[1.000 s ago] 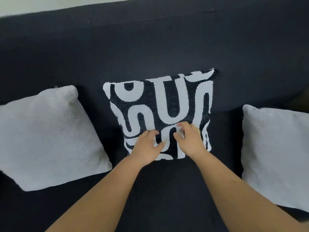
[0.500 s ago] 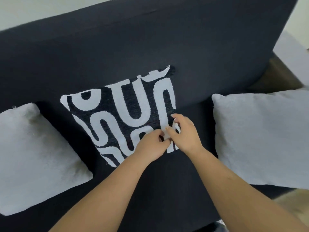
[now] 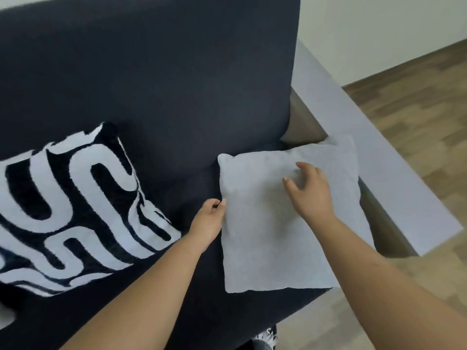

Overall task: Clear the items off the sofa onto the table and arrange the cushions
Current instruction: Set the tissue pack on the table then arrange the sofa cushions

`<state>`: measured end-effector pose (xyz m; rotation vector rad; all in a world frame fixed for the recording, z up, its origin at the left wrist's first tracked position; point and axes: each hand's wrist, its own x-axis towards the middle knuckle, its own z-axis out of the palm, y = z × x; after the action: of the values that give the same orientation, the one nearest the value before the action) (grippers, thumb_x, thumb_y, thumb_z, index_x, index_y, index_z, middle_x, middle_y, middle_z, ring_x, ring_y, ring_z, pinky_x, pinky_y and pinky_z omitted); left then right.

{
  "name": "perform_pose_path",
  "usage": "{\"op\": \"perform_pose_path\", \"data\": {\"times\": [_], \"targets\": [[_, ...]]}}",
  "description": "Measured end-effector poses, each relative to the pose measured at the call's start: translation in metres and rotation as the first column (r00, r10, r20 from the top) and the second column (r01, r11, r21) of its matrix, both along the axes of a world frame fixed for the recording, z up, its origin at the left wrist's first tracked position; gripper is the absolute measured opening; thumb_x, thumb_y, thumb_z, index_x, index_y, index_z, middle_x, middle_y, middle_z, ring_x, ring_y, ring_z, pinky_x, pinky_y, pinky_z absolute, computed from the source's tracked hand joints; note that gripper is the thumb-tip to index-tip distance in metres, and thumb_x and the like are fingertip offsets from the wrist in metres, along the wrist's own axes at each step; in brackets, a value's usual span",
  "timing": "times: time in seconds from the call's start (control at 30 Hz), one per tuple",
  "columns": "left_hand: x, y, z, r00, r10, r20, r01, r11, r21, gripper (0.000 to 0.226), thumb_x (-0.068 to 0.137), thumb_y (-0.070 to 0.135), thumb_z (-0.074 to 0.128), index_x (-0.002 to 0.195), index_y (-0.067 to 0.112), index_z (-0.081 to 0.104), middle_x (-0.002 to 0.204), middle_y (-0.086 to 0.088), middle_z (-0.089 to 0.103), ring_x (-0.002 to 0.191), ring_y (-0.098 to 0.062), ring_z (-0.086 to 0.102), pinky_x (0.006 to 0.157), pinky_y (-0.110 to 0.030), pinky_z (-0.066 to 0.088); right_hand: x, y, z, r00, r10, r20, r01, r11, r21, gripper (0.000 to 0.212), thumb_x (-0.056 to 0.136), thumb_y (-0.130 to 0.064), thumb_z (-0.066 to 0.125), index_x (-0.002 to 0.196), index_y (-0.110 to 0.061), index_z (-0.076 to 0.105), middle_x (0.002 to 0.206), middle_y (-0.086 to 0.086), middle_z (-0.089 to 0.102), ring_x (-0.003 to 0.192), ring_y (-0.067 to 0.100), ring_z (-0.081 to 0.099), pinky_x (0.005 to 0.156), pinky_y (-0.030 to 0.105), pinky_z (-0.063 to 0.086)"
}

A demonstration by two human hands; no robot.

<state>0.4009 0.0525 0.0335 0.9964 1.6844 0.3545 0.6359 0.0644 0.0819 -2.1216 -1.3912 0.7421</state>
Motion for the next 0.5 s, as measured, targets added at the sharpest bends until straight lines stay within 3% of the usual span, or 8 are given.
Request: {"op": "perform_pose_path", "data": {"times": [0.07,0.17,0.27,0.37,0.43,0.5], "targets": [[0.027,0.007,-0.013,0.998,0.060,-0.017,-0.060,0.998,-0.030,0.047,0.102,0.054,0.043,0.135,0.022,0.050,0.109,0.005,0.060,0.094,-0.013,0.058,0.080,-0.031,0.048,0.042,0.002,0.004,0.998,-0.057,0.036,0.056,0.998,0.029,0.051,0.093,-0.034,0.061,0.139,-0.018,0.049,0.141,0.006,0.052,0.130,0.023,0.048,0.104,0.032,0.038],[0.056,0.012,-0.030,0.992,0.116,-0.049,-0.120,0.990,-0.073,0.064,0.098,0.061,0.044,0.147,0.021,0.037,0.125,-0.002,0.057,0.108,-0.023,0.057,0.090,-0.038,0.049,0.087,-0.002,0.004,0.982,-0.127,0.137,0.122,0.992,0.044,0.048,0.093,-0.032,0.061,0.136,-0.014,0.053,0.136,0.010,0.054,0.127,0.029,0.049,0.107,0.040,0.040],[0.077,0.016,-0.036,0.969,0.241,-0.056,-0.246,0.964,-0.102,0.075,0.092,0.063,0.055,0.149,0.022,0.028,0.136,-0.009,0.053,0.113,-0.028,0.056,0.093,-0.043,0.048,0.114,-0.010,-0.002,0.963,-0.163,0.213,0.186,0.978,-0.092,0.052,0.092,-0.037,0.062,0.138,-0.016,0.048,0.136,0.016,0.050,0.124,0.035,0.048,0.100,0.045,0.043],[0.083,0.018,-0.040,0.927,0.369,-0.065,-0.375,0.913,-0.164,0.100,0.083,0.070,0.063,0.160,0.025,0.016,0.160,-0.009,0.036,0.140,-0.036,0.043,0.113,-0.051,0.038,0.124,-0.019,-0.015,0.975,-0.173,0.139,0.201,0.952,-0.231,0.067,0.091,-0.050,0.058,0.145,-0.017,0.035,0.136,0.017,0.052,0.119,0.038,0.056,0.092,0.049,0.051],[0.081,0.021,-0.045,0.901,0.434,-0.021,-0.423,0.866,-0.266,0.124,0.063,0.084,0.069,0.160,0.024,0.022,0.162,-0.005,0.035,0.144,-0.033,0.040,0.118,-0.052,0.032,0.127,-0.020,-0.022,0.978,-0.197,0.072,0.208,0.951,-0.227,0.076,0.092,-0.052,0.056,0.150,-0.013,0.027,0.136,0.016,0.057,0.118,0.037,0.059,0.087,0.046,0.052],[0.077,0.022,-0.049,0.862,0.493,0.120,-0.424,0.830,-0.361,0.129,0.044,0.085,0.080,0.150,0.020,0.045,0.149,-0.005,0.055,0.131,-0.029,0.054,0.114,-0.049,0.040,0.126,-0.017,-0.024,0.976,-0.216,-0.001,0.209,0.949,-0.235,0.082,0.093,-0.051,0.055,0.153,-0.011,0.018,0.135,0.016,0.059,0.118,0.037,0.060,0.086,0.044,0.051]]}}
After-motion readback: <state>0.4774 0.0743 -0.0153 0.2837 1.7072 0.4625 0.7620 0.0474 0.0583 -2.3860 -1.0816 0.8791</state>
